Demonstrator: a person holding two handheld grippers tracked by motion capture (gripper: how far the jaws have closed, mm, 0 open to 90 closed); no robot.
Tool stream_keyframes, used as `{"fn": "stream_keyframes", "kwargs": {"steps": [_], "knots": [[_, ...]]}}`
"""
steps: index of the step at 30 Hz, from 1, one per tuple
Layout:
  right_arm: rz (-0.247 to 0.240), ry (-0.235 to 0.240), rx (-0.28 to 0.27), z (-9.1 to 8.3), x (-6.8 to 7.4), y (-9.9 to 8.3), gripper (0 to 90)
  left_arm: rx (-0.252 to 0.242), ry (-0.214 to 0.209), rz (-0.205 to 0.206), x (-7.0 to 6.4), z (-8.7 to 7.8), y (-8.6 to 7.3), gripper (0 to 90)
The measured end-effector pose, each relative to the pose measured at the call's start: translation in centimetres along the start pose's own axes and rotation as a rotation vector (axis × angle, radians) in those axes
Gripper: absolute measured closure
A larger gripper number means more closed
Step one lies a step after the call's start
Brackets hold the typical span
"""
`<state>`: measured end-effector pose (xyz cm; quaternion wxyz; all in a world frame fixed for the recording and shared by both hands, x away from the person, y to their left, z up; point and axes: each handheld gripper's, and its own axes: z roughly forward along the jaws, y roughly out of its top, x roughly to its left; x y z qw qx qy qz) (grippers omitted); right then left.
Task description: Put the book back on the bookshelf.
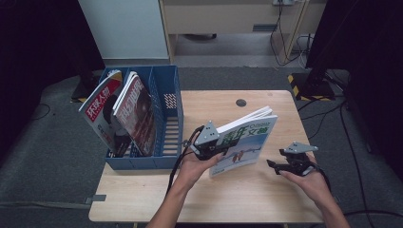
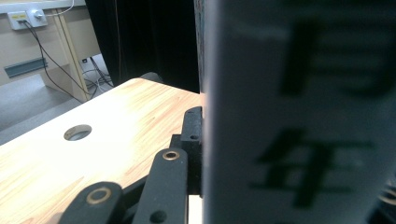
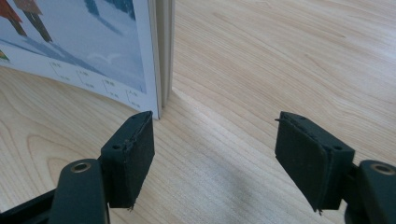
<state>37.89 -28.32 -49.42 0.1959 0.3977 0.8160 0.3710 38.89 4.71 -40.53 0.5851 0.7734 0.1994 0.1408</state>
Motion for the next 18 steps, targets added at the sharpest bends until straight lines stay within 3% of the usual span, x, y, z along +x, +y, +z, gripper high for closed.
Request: {"fn": "stream_keyframes", "kwargs": {"steps": [7, 18], "knots": [[0.021, -0.01, -0.004, 0.0, -0.1, -0.1, 29.0, -0.006, 0.018, -0.014, 0.8, -0.4, 0.4, 73.6], [0.02, -0.023, -0.024, -0.1, 0.5, 0.1, 29.1, -0.027, 0.038, -0.018, 1.3, -2.6, 1.6, 73.6]]}}
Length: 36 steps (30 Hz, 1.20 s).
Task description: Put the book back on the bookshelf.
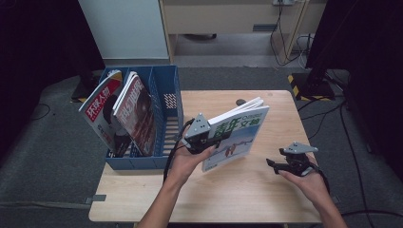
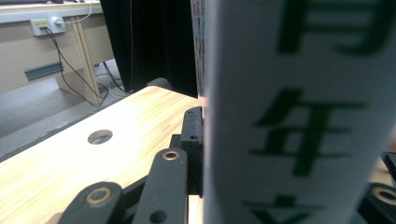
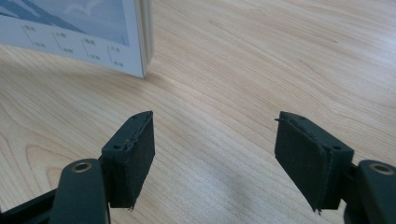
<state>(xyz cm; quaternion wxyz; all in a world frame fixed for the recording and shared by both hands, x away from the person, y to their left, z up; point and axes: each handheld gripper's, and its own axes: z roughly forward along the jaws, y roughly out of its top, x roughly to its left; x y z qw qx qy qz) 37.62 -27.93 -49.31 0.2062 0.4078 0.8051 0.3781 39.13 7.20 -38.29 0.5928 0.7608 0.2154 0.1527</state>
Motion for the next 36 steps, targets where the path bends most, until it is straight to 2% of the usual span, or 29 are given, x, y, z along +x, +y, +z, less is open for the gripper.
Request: {"fn": "stream_keyframes", "kwargs": {"steps": [7, 16, 36], "knots": [[-0.001, -0.004, -0.013, 0.0, 0.2, 0.3, 29.4, 0.0, 0.016, 0.008, 0.4, -1.3, 0.6, 73.6], [0.01, -0.015, -0.021, -0.1, 0.2, 0.3, 29.5, -0.026, 0.035, -0.002, 0.8, -2.8, 1.5, 73.6], [0.008, -0.022, -0.02, 0.0, 0.3, 0.4, 30.0, -0.054, 0.054, -0.016, 1.5, -4.4, 2.0, 73.6]]}}
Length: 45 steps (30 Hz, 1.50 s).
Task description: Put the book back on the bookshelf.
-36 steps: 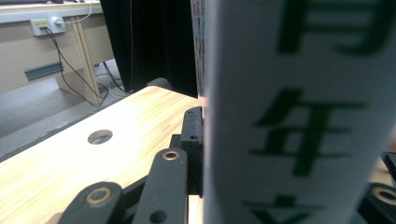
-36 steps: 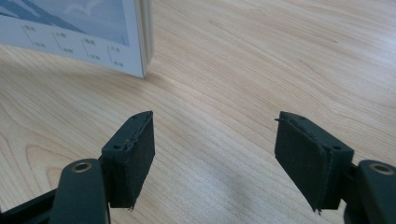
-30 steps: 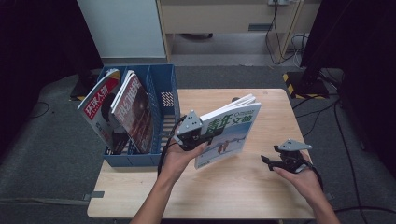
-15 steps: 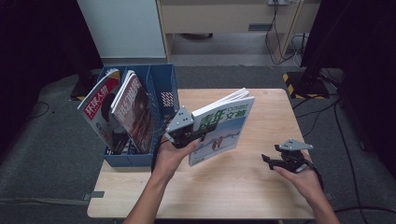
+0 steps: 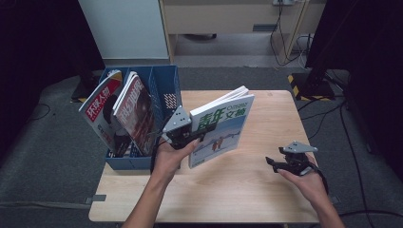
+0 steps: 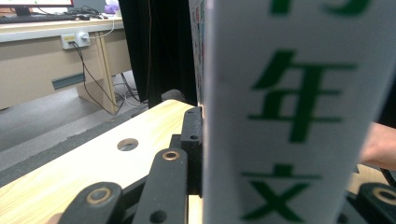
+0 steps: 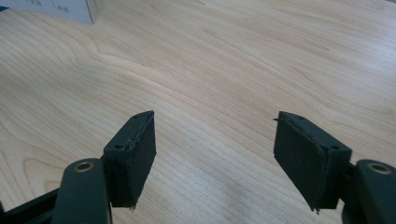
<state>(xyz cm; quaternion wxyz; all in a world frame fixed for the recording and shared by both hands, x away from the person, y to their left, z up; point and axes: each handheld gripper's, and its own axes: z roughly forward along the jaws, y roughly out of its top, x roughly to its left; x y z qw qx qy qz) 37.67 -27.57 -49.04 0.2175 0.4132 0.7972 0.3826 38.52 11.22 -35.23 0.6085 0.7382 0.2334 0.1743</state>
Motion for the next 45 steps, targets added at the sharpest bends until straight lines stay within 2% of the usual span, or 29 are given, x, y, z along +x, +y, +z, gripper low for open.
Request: {"fn": "stream_keyframes", "kwargs": {"steps": [12, 19, 29, 39, 45], "knots": [[0.001, -0.004, 0.005, 0.0, -0.1, -0.1, 30.0, -0.023, 0.026, -0.016, 0.7, -1.4, 0.4, 73.6], [0.008, -0.008, -0.005, -0.2, 0.0, 0.0, 30.0, -0.022, 0.039, -0.006, 0.8, -1.7, 0.8, 73.7], [0.012, -0.014, -0.008, -0.3, -0.3, -0.1, 30.0, -0.037, 0.049, -0.016, 1.1, -2.5, 1.1, 73.7], [0.016, -0.02, -0.015, -0.4, -0.4, -0.1, 30.1, -0.056, 0.077, -0.015, 1.8, -4.5, 2.0, 73.7], [0.02, -0.019, -0.017, -0.3, -0.4, -0.1, 30.1, -0.064, 0.088, -0.013, 2.0, -5.1, 2.4, 73.7]]}}
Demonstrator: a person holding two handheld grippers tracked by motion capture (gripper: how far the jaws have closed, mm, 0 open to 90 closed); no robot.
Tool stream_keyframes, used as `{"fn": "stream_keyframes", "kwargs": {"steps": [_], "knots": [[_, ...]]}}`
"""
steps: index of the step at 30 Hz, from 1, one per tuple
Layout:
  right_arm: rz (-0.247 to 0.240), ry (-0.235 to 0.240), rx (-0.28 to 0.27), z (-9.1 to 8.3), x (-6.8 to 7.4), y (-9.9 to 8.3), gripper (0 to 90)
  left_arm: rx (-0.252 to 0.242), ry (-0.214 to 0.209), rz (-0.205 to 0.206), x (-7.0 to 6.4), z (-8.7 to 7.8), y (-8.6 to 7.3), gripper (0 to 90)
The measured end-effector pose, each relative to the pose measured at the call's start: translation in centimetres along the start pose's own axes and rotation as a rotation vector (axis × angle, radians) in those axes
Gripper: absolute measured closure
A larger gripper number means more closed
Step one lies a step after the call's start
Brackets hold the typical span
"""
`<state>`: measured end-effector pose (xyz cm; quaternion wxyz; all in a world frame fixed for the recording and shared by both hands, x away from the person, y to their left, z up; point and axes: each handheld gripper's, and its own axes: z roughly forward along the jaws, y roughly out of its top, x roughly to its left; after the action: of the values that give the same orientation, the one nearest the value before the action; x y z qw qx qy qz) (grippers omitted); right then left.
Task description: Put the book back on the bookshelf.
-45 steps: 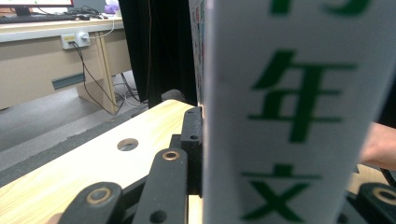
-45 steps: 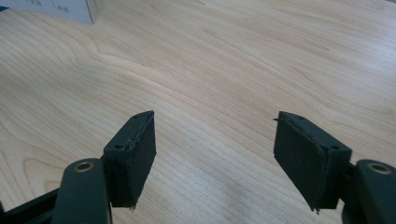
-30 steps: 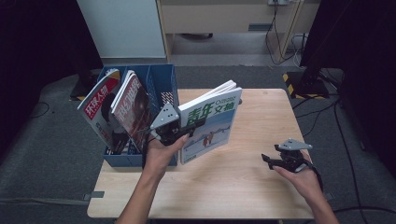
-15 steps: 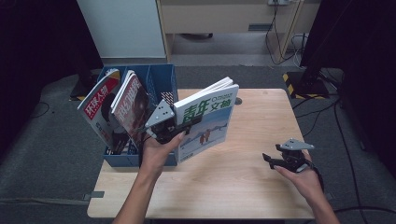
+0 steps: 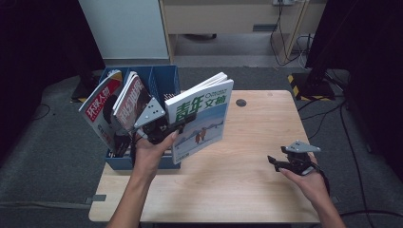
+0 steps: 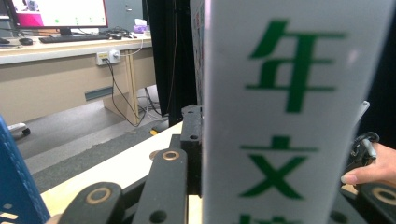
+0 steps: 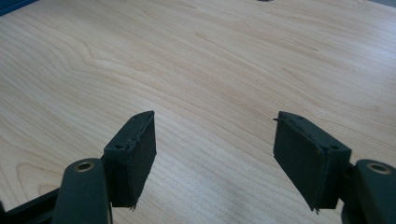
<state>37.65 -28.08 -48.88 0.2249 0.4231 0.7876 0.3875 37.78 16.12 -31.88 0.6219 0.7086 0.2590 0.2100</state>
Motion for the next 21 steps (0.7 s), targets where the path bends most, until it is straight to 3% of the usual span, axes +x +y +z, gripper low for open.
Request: {"fn": "stream_keyframes", "kwargs": {"steps": [21], "knots": [[0.015, -0.007, -0.009, -0.3, -0.4, -0.1, 30.2, 0.003, 0.014, 0.001, 1.2, 0.0, 0.7, 73.7]]}}
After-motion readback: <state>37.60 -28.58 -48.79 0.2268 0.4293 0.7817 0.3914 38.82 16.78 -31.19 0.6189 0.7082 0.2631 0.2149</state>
